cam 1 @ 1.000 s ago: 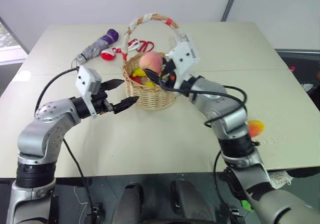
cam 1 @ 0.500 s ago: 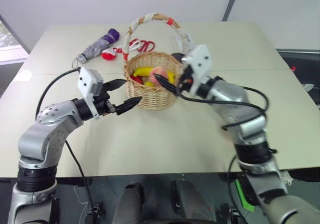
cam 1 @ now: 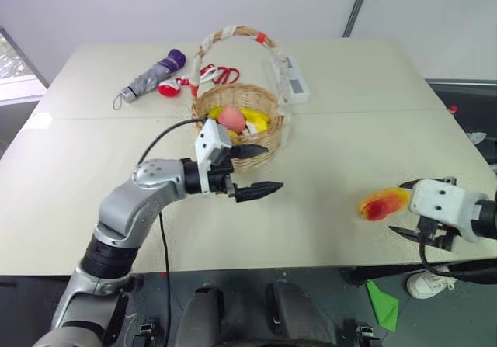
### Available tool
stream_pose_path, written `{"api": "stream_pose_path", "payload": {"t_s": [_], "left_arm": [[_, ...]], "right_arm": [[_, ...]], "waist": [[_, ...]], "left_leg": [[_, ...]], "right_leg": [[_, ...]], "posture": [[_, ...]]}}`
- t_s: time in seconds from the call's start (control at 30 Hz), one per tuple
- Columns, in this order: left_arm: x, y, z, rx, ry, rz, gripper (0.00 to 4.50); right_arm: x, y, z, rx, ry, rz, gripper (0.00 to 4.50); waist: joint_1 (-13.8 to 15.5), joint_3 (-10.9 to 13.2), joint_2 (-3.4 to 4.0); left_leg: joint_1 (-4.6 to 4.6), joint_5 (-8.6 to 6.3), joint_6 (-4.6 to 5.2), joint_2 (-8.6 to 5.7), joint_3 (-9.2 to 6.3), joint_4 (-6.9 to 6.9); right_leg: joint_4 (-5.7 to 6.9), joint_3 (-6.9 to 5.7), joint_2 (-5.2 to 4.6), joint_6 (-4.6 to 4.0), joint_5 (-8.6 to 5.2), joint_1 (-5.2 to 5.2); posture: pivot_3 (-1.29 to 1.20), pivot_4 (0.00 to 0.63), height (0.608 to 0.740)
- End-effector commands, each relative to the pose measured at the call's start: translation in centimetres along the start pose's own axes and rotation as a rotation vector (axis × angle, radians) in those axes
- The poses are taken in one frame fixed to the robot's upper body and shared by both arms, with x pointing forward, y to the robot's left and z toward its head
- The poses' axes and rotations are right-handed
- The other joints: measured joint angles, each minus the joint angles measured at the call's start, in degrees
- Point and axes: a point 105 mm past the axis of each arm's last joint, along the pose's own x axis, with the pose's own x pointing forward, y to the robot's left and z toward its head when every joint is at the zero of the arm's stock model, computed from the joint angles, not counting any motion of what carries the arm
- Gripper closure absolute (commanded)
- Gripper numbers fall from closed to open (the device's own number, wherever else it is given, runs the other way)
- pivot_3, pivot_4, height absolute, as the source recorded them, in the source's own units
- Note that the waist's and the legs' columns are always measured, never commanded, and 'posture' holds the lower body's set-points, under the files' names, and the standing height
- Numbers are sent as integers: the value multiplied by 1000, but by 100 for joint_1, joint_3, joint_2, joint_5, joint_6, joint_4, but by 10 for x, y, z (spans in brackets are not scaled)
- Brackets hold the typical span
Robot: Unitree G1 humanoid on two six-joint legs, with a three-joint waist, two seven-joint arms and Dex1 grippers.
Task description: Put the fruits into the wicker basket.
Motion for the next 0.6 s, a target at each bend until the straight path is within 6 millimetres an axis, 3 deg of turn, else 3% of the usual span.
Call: {"api": "stream_pose_path", "payload": {"t_s": [0.03, 0.2, 0.37, 0.53, 0.57, 0.6], "left_arm": [[2, -1, 8, 46, -19, -15, 0], [1, -2, 7, 45, -19, -6, 0], [-4, -2, 6, 42, -22, 24, 0], [-8, -2, 10, 24, -52, 48, 0], [-8, -2, 10, 25, -50, 52, 0], [-9, -1, 9, 25, -47, 57, 0]], "right_arm": [[4, -8, -1, -103, 10, -39, 33], [29, -2, -13, -162, 16, -7, 33], [42, -6, -20, -168, 0, -15, 33], [44, -9, -14, -167, -34, -37, 2383], [43, -11, -13, -173, -41, -52, 2696], [43, -14, -9, -178, -51, -71, 2696]], "waist": [[9, 0, 0], [49, 0, -1], [37, 0, -1], [47, 0, 1], [47, 0, 1], [47, 0, 1]], "left_leg": [[0, 0, 0, 0, 0, 0], [-5, 0, 1, -2, 0, 1], [-5, 0, 0, -3, 1, 1], [-5, 0, 0, -2, -2, 1], [-6, 0, 0, -2, -2, 1], [-6, -1, 0, -2, -1, 1]], "right_leg": [[0, 1, 0, 1, -1, 0], [-5, 1, -5, 2, 0, 0], [-6, 2, -9, 2, 0, 0], [-5, 2, -8, 2, 0, 1], [-5, 2, -9, 2, 0, 1], [-5, 2, -10, 3, 0, 1]], "posture": [[0, 150, 740], [0, 150, 740], [0, 150, 740], [0, 150, 740], [0, 150, 740], [0, 150, 740]]}}
